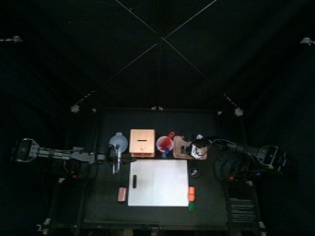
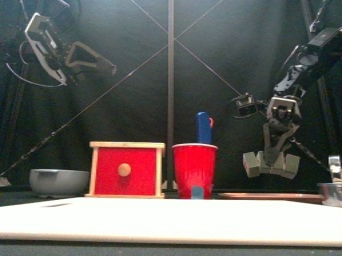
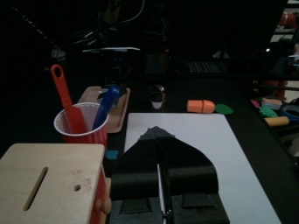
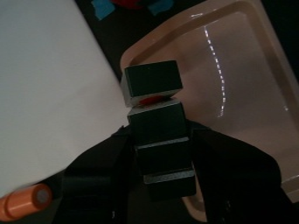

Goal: Place sushi on board then cut the sushi with the knife then place the pieces on the plate
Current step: Place the sushi on the board

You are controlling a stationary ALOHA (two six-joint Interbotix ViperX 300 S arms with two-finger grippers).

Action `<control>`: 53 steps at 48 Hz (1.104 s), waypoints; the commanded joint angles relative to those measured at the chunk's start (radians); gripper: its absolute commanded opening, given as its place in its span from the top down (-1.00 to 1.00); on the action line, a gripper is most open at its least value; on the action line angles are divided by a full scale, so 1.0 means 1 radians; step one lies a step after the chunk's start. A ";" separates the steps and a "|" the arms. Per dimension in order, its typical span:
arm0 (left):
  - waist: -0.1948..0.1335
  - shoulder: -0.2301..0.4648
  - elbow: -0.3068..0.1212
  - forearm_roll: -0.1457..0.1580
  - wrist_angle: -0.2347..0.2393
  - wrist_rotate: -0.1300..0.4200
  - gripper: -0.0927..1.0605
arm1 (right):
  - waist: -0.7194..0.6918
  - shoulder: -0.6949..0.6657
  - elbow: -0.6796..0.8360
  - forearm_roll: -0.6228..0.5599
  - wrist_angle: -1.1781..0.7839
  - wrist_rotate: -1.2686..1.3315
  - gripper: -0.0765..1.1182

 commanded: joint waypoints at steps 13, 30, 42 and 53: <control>0.002 0.002 -0.011 0.000 -0.011 -0.002 0.88 | 0.210 -0.071 -0.002 -0.137 -0.092 0.497 -0.20; 0.000 0.000 0.002 0.000 -0.009 0.002 0.88 | 0.428 -0.063 -0.005 -0.318 -0.183 1.031 -0.20; 0.000 0.000 0.014 0.000 -0.003 0.003 0.88 | 0.548 0.011 -0.041 -0.494 -0.190 1.379 -0.20; 0.000 0.000 0.026 0.000 -0.002 0.003 0.88 | 0.627 0.133 -0.156 -0.657 -0.138 1.677 -0.20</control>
